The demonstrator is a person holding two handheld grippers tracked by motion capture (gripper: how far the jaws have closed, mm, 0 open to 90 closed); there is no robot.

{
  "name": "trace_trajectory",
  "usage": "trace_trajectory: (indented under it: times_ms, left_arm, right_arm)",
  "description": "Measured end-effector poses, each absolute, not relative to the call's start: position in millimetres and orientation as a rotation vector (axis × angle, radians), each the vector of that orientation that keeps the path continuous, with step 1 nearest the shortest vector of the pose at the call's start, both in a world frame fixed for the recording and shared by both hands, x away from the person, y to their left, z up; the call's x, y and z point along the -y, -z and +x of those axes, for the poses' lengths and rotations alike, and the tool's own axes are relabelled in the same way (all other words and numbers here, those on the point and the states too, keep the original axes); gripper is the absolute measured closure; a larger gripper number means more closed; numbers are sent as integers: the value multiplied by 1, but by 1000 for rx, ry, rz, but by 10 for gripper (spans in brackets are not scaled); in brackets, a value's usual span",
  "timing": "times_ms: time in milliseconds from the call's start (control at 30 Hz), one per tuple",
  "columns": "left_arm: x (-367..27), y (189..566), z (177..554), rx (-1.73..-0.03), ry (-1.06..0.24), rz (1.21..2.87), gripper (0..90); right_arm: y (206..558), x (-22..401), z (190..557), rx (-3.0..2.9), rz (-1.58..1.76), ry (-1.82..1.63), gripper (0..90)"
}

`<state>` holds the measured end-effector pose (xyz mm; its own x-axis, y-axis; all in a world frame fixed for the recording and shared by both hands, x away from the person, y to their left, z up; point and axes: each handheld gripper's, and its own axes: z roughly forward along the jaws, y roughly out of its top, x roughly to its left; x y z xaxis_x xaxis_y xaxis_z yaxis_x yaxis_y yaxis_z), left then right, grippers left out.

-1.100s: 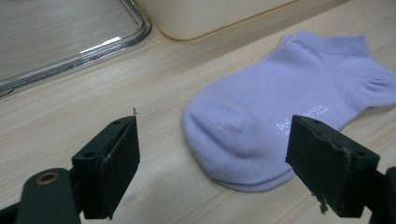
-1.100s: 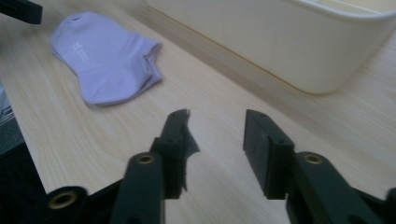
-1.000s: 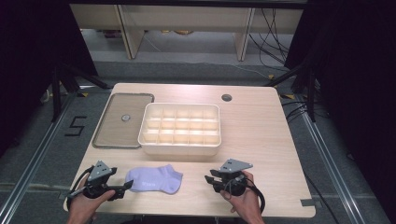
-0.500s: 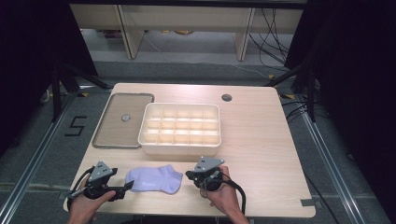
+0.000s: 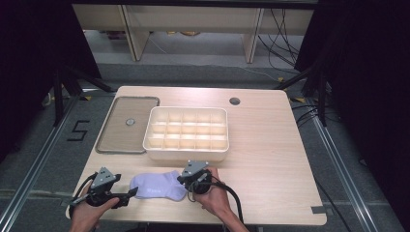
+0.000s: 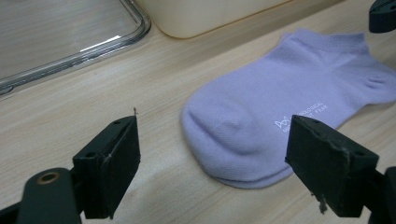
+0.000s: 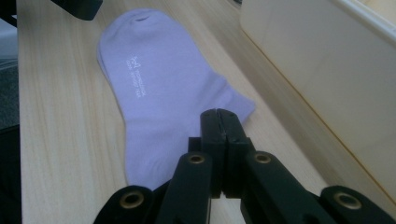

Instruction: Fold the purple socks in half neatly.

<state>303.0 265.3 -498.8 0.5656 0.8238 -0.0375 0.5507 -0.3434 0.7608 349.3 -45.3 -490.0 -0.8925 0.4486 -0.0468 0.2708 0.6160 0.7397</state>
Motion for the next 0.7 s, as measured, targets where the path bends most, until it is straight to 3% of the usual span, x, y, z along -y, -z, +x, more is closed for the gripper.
trace_trajectory:
  times_ms: [500, 700]
  left_arm:
    - [-267, 498, 304, -1106, -457, 2043, 167]
    - [-263, 499, 303, -1116, -444, 1973, 163]
  right_arm:
    - [507, 25, 354, -2701, 551, -1053, 900]
    - [509, 29, 354, -2702, 571, -1038, 900]
